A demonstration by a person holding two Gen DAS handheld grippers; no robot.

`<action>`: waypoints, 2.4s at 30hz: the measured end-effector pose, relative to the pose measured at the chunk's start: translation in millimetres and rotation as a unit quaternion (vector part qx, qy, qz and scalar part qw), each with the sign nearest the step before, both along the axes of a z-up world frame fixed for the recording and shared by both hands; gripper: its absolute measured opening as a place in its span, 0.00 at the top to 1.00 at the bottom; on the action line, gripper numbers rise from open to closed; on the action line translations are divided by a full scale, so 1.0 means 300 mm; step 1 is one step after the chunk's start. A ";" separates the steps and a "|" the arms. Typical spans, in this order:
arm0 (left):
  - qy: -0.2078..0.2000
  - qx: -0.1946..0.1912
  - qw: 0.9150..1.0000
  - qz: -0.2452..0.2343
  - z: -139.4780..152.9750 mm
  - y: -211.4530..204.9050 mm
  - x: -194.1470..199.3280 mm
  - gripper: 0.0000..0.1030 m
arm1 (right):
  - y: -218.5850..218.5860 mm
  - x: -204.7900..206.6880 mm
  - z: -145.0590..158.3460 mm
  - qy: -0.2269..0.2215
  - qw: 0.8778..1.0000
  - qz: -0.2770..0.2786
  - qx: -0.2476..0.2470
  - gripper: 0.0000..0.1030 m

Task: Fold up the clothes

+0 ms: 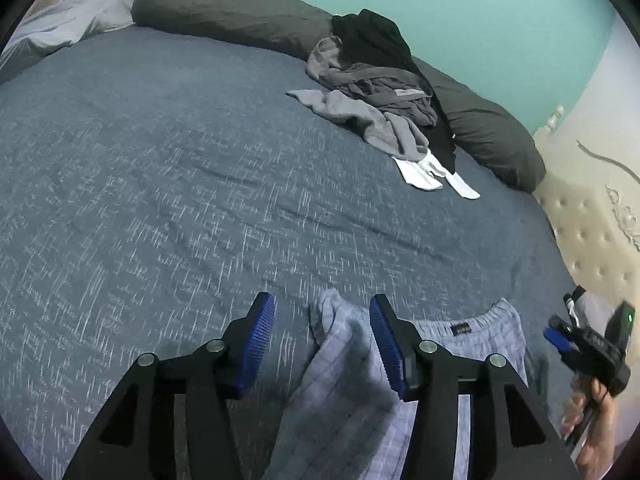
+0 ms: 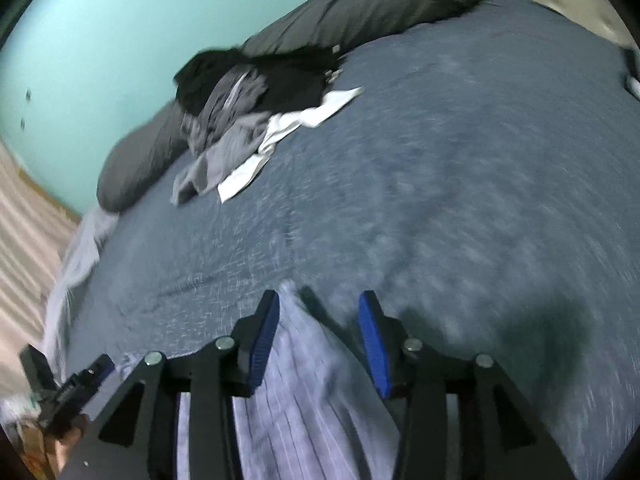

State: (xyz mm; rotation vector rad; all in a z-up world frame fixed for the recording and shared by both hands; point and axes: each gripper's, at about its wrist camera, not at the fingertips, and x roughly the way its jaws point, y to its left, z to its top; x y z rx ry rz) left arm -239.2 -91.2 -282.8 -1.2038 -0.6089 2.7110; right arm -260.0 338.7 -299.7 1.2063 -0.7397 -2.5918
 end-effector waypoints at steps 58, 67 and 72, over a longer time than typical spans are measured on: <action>-0.058 -0.010 0.997 0.044 -0.104 -0.013 0.490 0.43 | 0.206 0.473 -0.146 -0.015 0.986 -0.087 -0.142 0.99; -0.059 -0.013 0.996 0.062 -0.108 -0.043 0.488 0.42 | 0.291 0.476 -0.195 -0.025 0.975 -0.122 -0.181 0.99; -0.058 -0.008 0.995 0.077 -0.105 -0.068 0.491 0.42 | 0.287 0.473 -0.220 -0.039 0.969 -0.114 -0.215 0.96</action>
